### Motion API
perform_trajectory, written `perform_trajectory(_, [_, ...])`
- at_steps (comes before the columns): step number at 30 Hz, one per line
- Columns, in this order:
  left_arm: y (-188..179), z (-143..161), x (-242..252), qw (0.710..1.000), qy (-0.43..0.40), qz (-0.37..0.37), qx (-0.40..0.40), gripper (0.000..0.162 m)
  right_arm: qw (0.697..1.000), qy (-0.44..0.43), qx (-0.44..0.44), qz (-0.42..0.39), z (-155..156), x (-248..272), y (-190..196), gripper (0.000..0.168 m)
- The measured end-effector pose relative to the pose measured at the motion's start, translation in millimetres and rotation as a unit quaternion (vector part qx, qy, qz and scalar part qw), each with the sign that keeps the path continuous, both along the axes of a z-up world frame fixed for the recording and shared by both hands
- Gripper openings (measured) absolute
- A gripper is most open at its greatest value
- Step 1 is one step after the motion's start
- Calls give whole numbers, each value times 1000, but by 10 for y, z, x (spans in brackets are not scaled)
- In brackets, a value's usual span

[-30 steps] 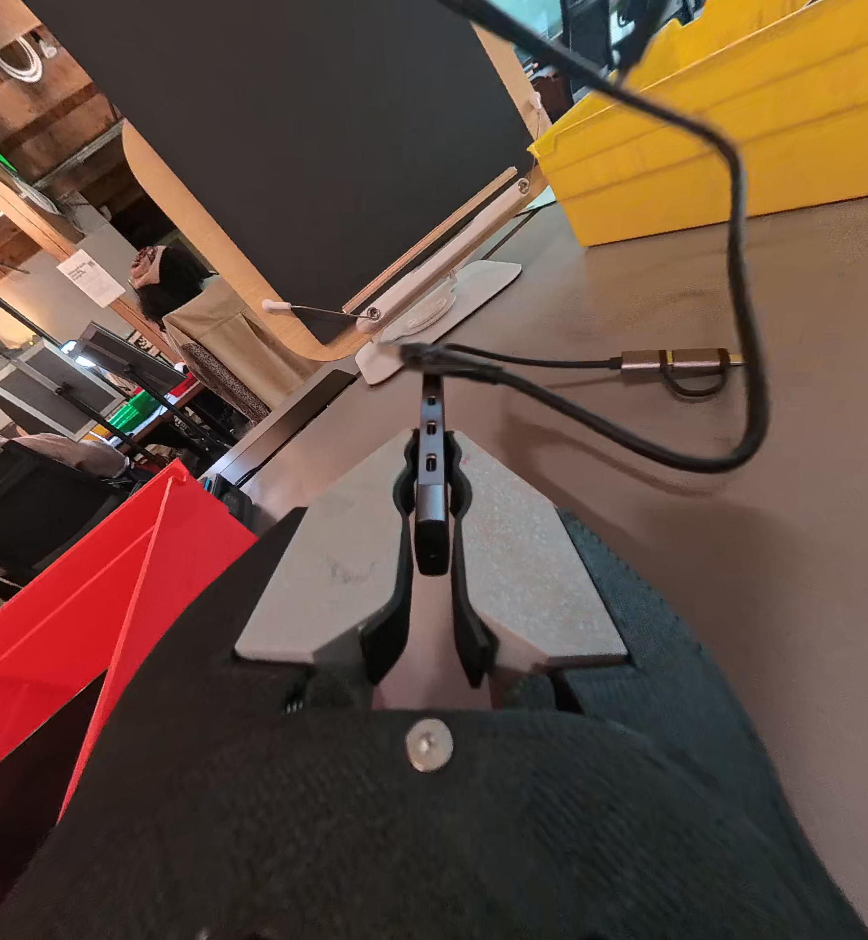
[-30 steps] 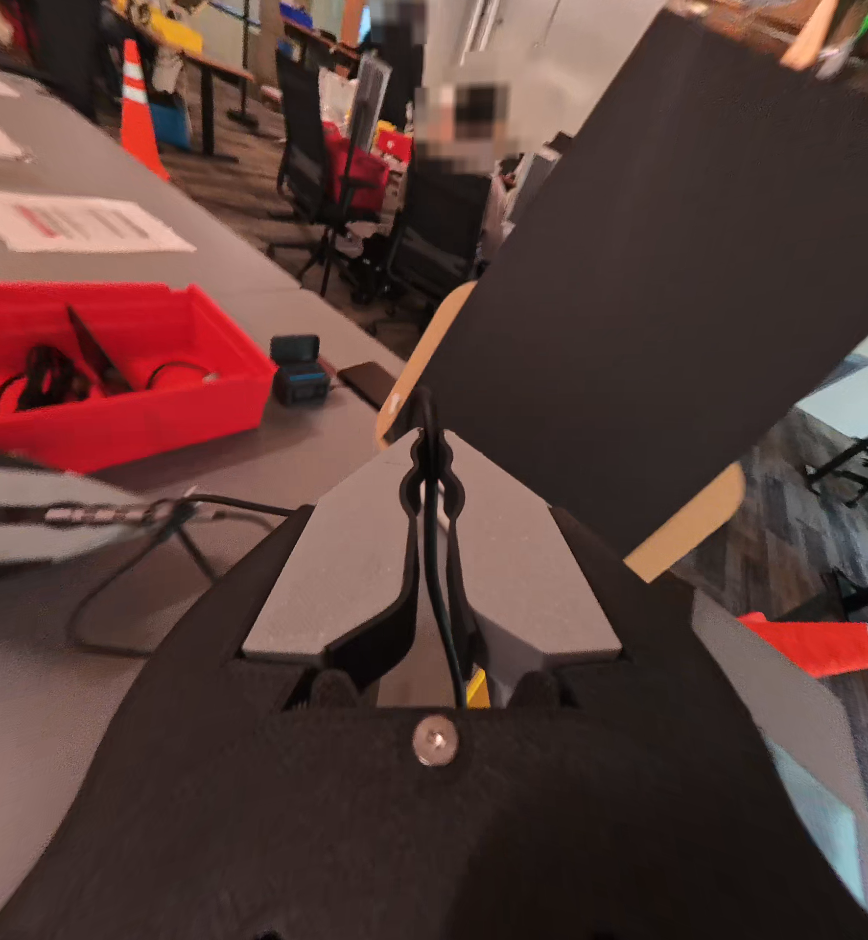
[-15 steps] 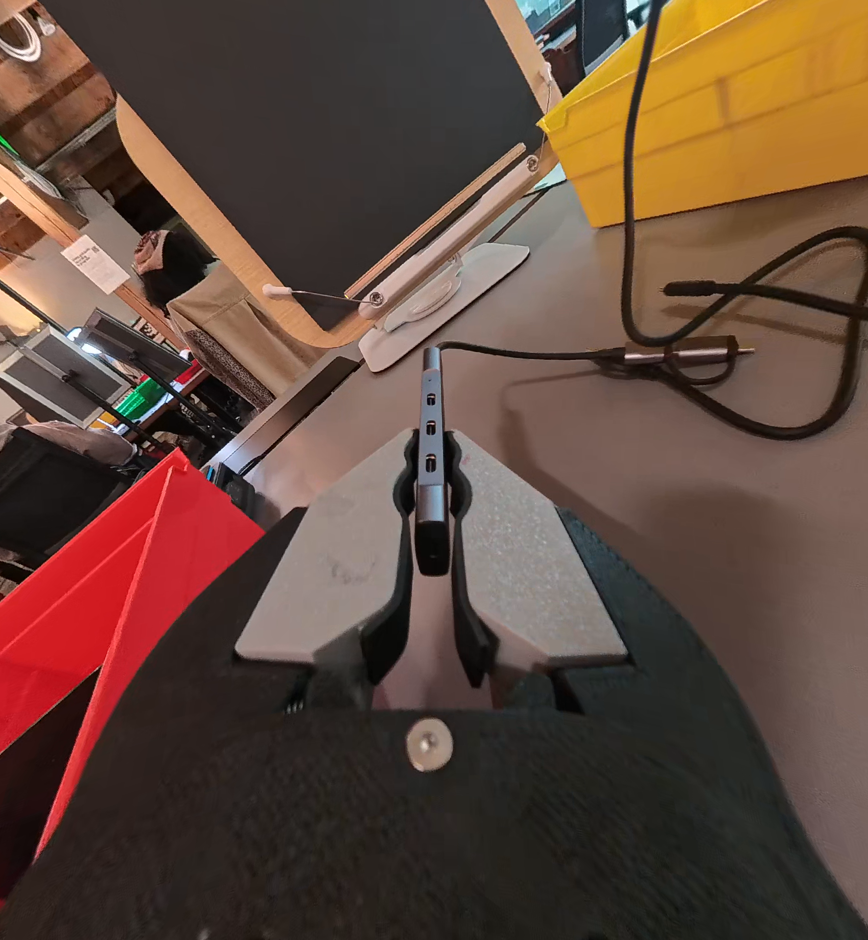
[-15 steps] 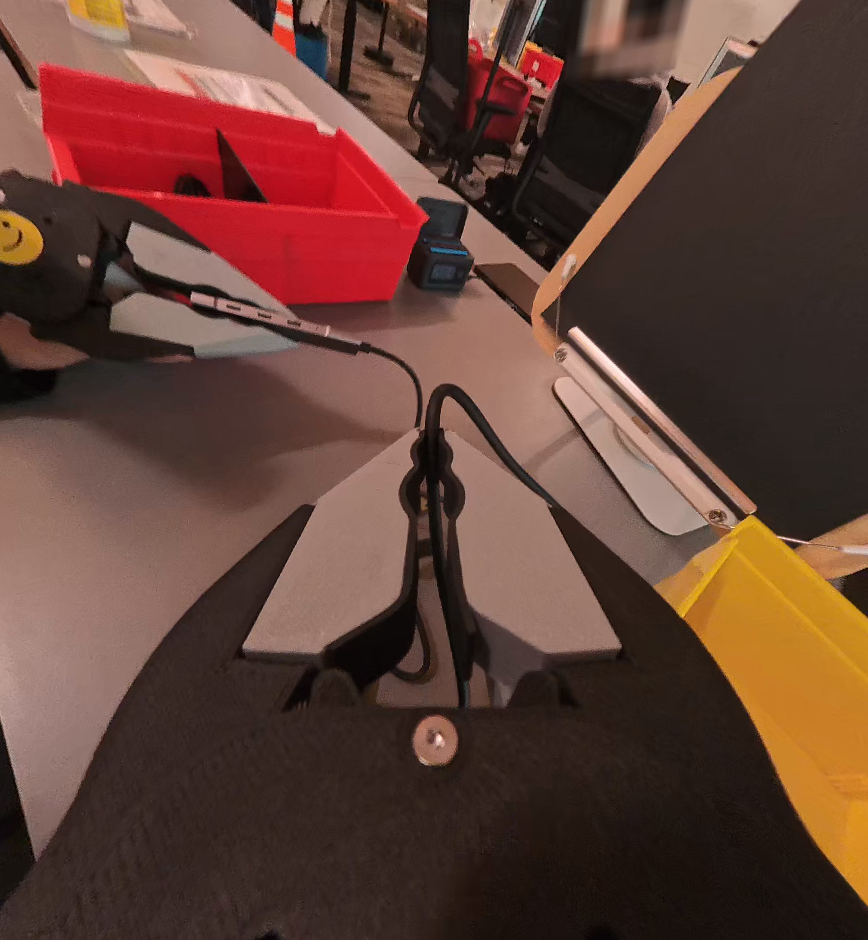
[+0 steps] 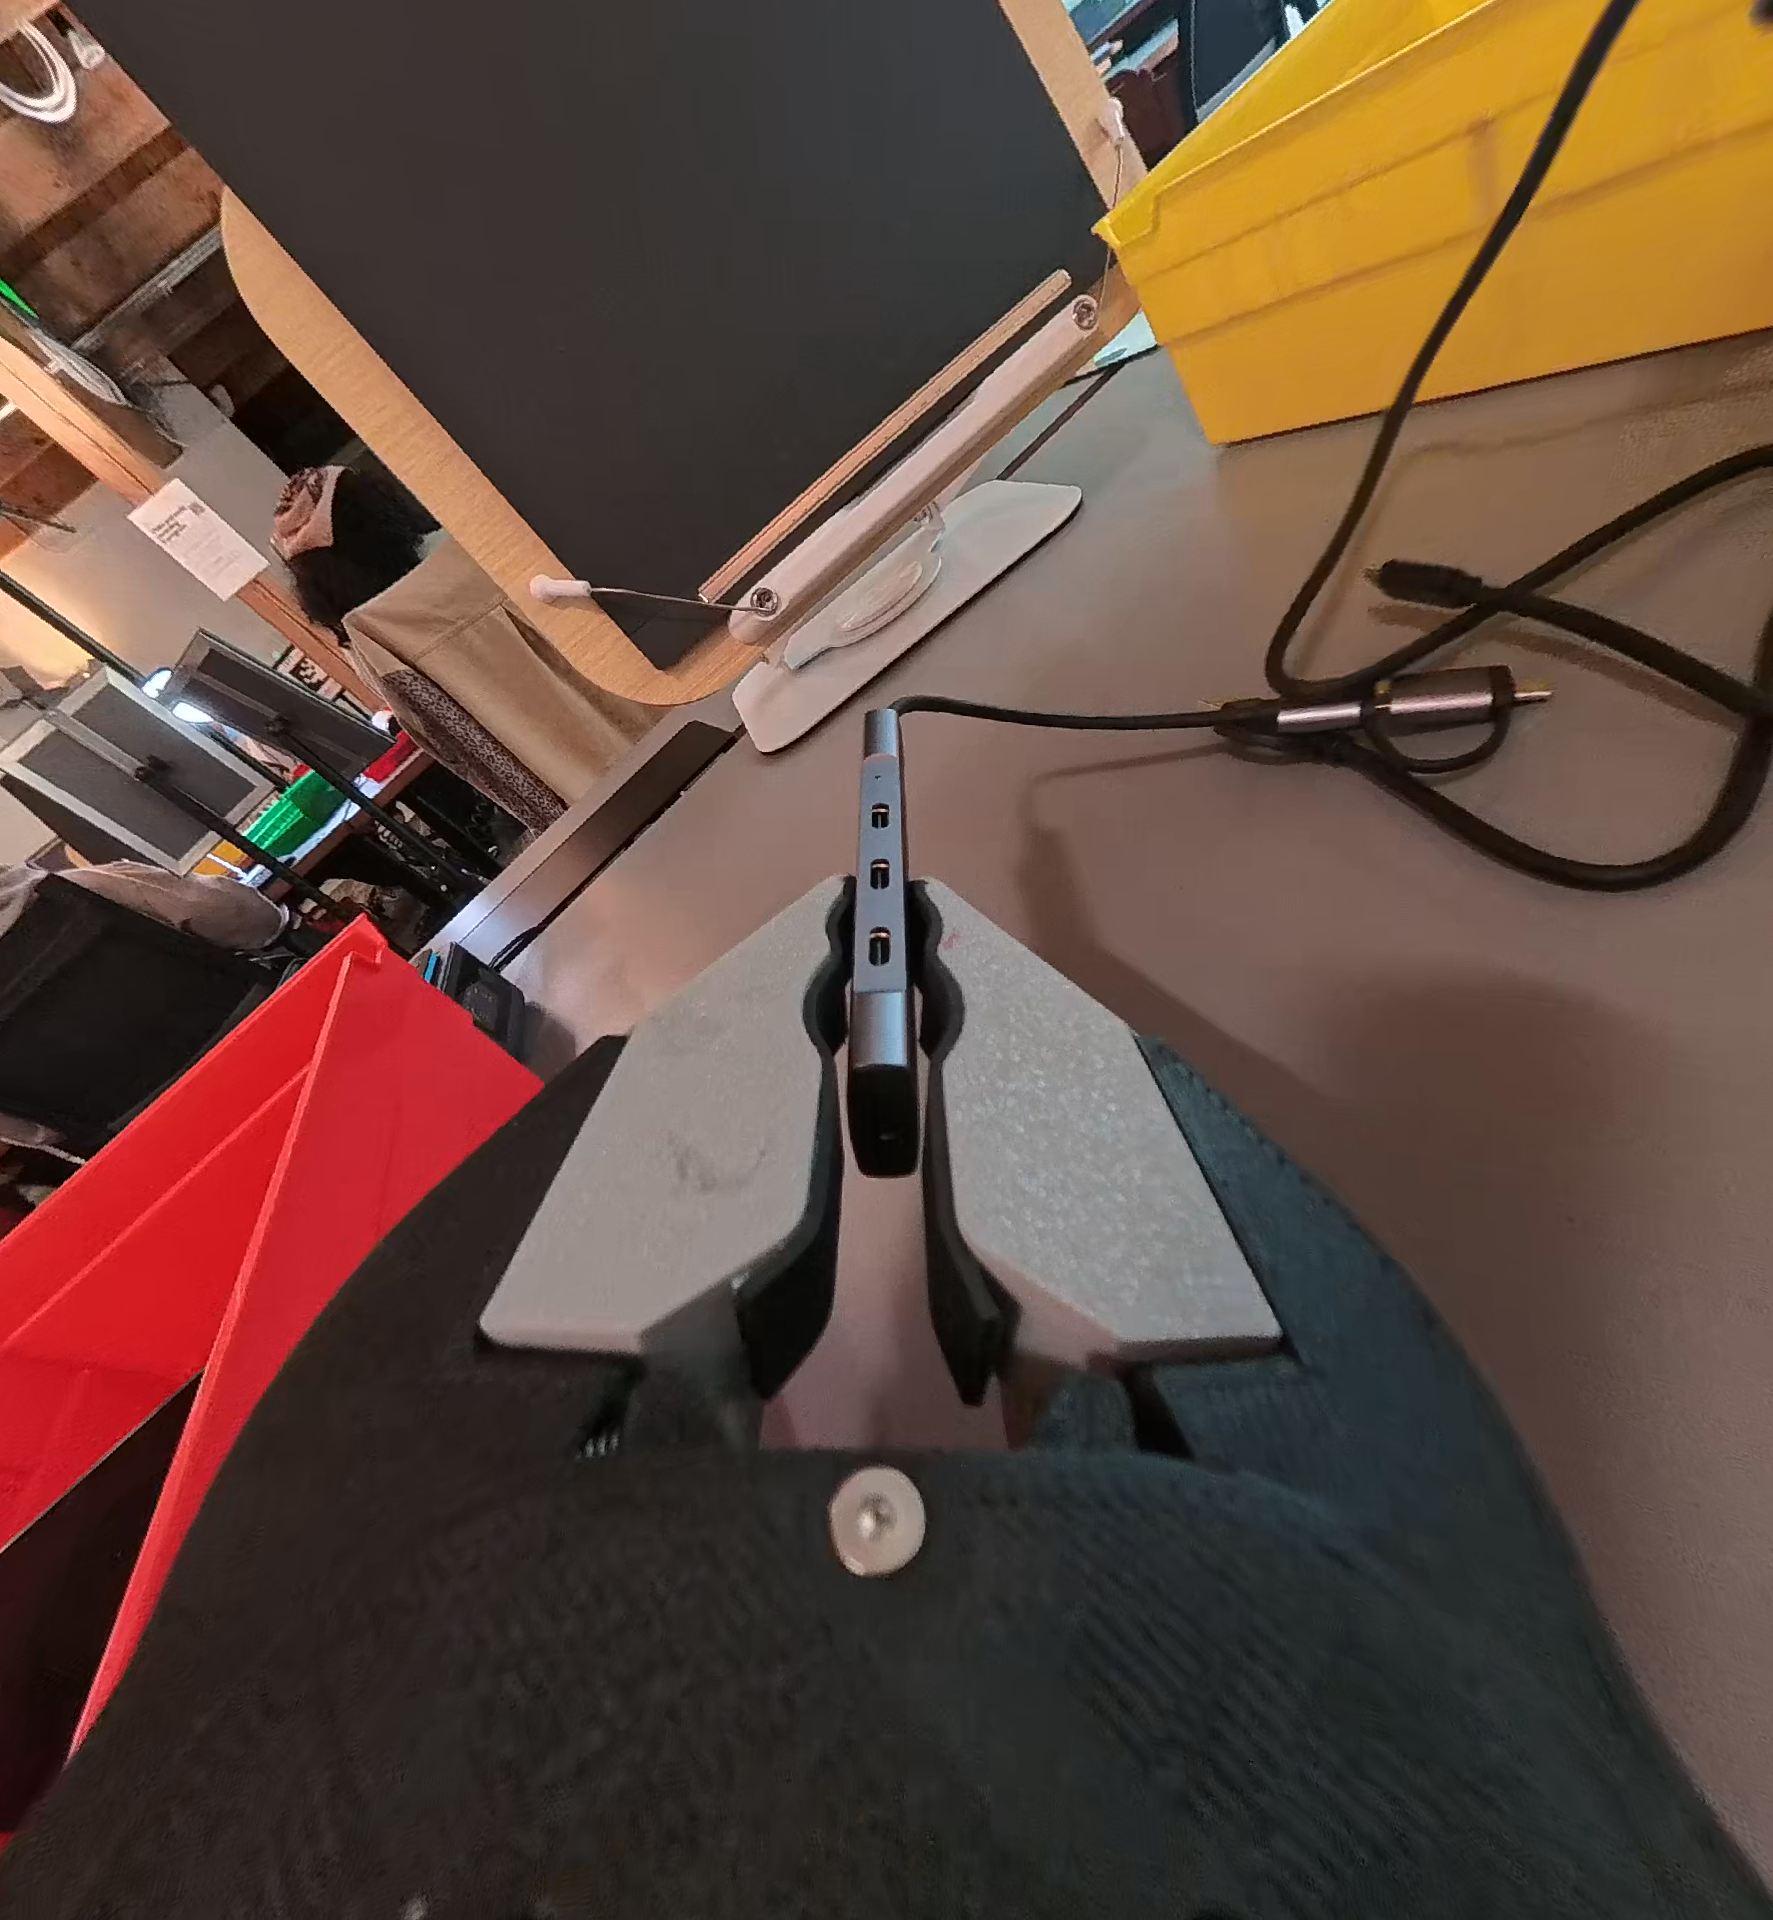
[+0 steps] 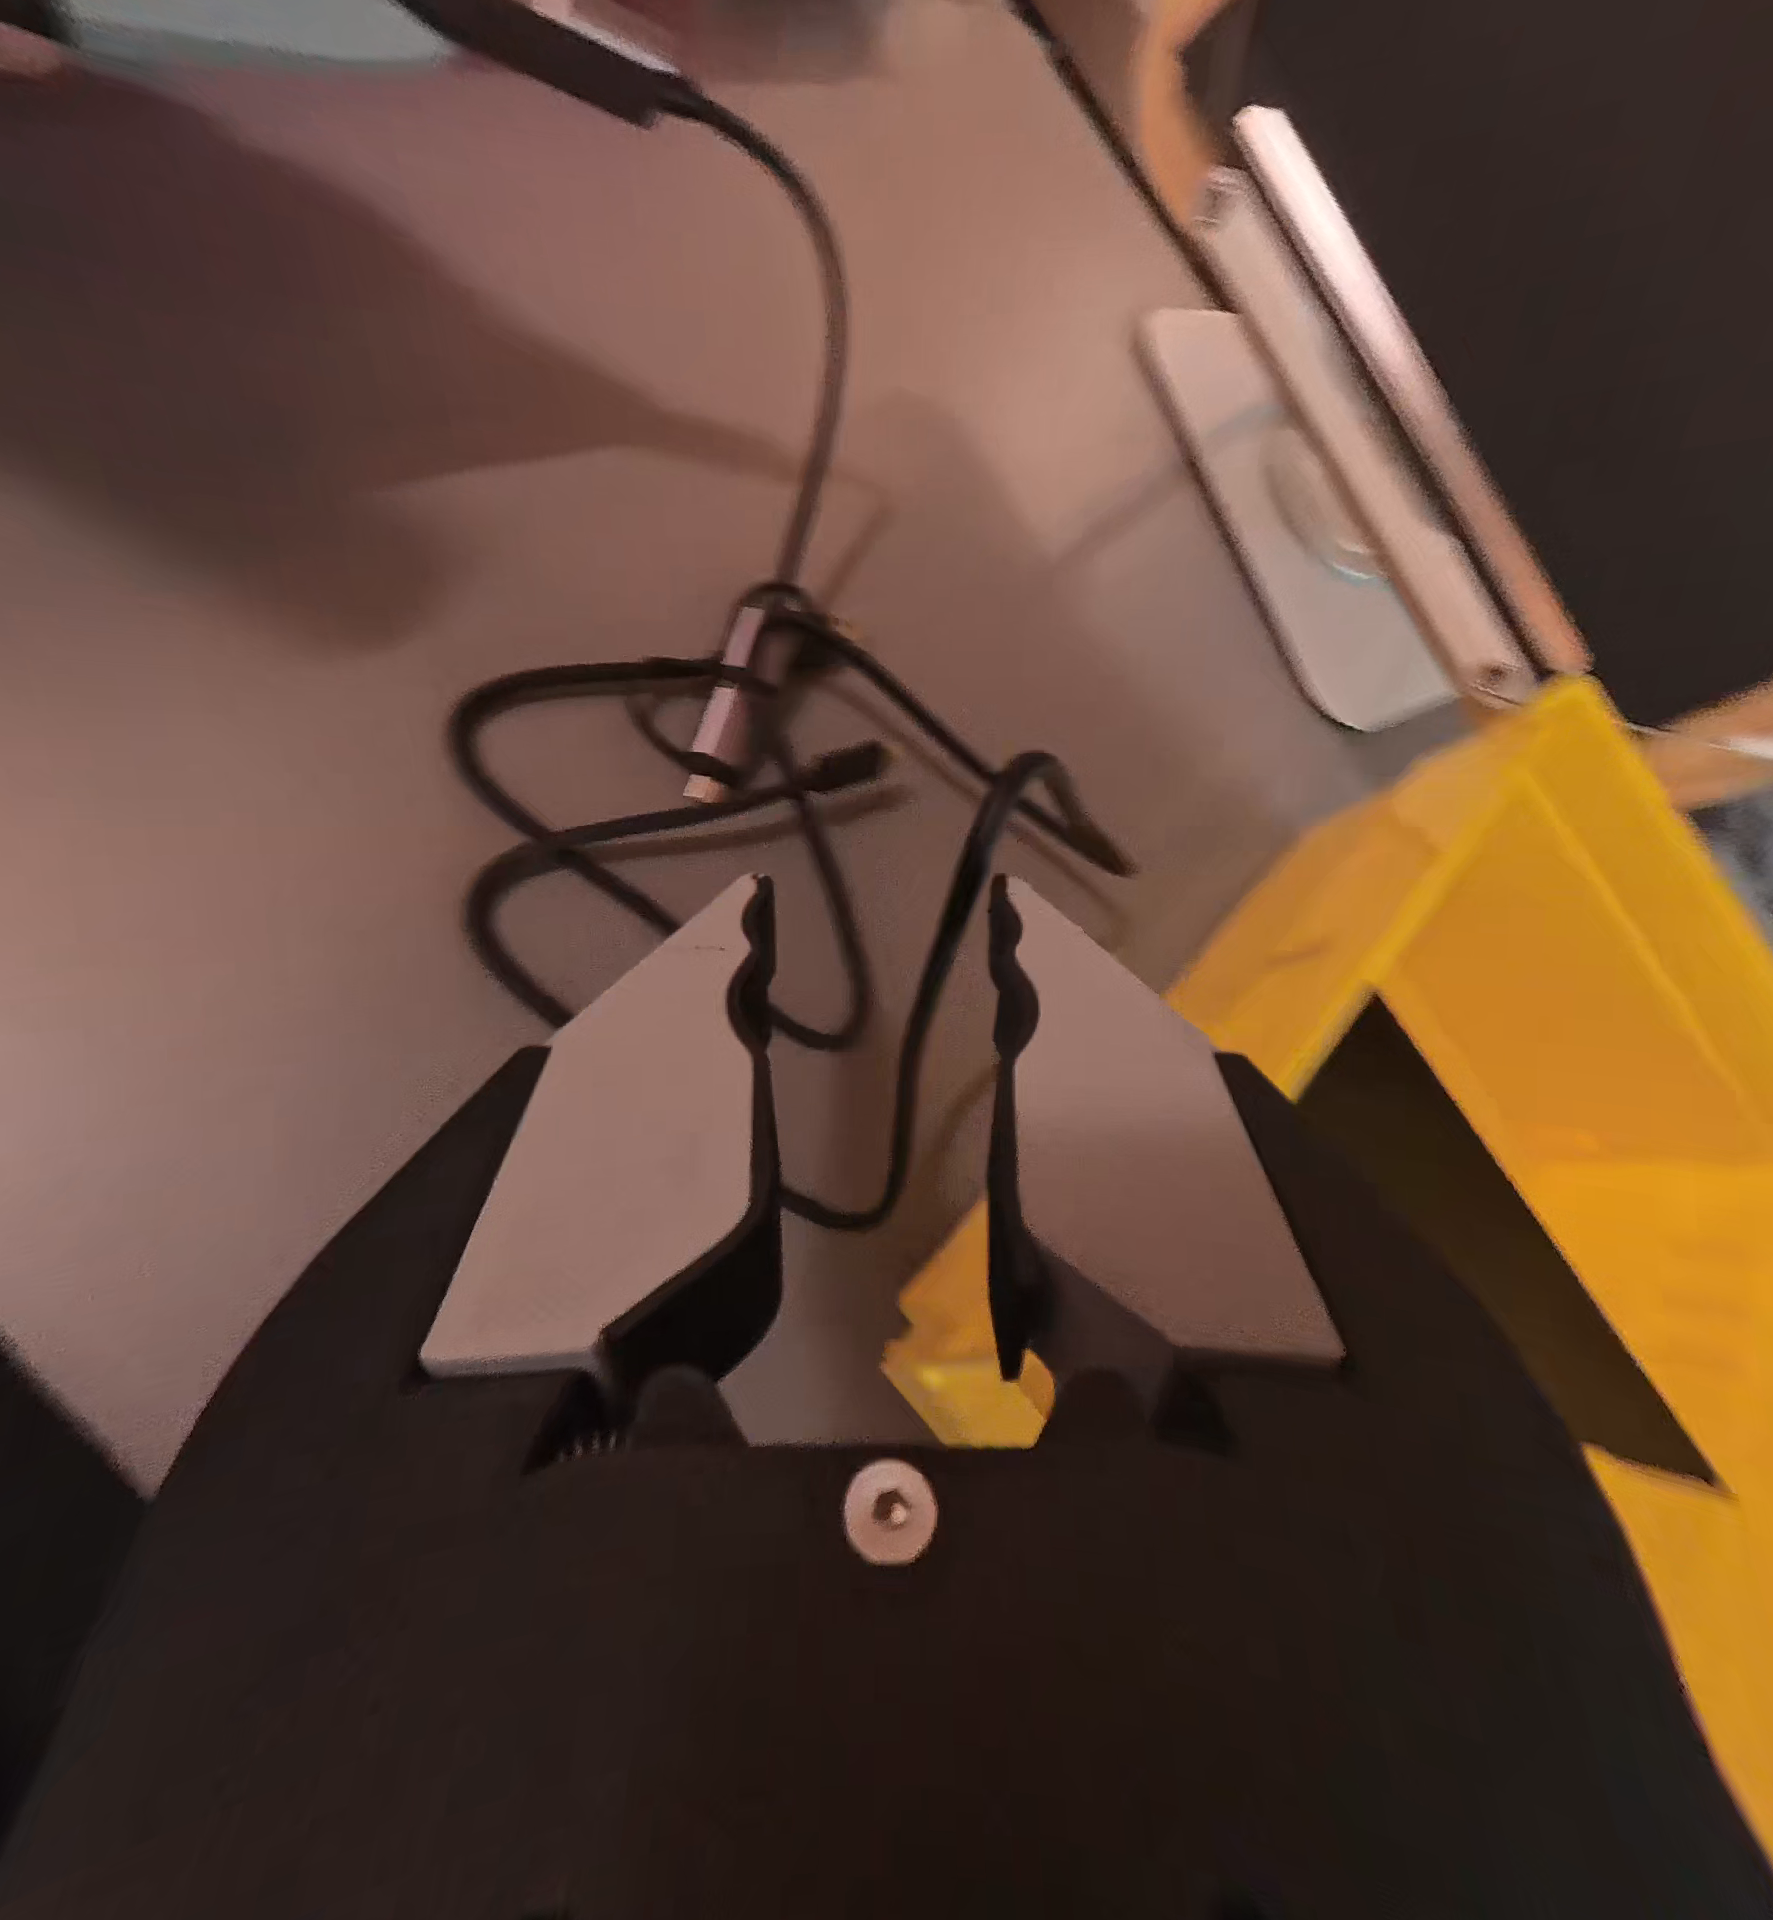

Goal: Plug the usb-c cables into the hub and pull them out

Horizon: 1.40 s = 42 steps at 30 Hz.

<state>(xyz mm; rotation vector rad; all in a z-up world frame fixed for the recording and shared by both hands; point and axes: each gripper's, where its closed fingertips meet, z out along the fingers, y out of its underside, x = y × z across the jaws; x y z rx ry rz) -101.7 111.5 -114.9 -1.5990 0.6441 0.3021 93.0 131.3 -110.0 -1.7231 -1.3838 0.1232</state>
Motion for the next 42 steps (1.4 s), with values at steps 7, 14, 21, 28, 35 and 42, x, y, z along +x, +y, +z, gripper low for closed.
perform_trajectory(7, [1,4,2,1000,-1,-1,0,7,995,72,51,-56,550,114,17,50])
perform_trajectory(14, [-7,17,14,1000,-3,-6,4,7,995,98,-4,-34,231,-304,-200,11])
perform_trajectory(21, [-37,40,22,1000,-4,-13,10,7,993,55,-25,-106,-413,-497,380,8])
perform_trajectory(28, [-33,56,48,1000,-9,-24,11,7,987,61,-74,-133,-727,-443,516,29])
perform_trajectory(35, [-14,-39,78,1000,10,-25,-8,7,976,110,-149,-118,-734,-503,489,37])
perform_trajectory(42, [-11,-50,111,999,19,-26,-8,7,980,77,-152,-106,-821,-541,486,13])
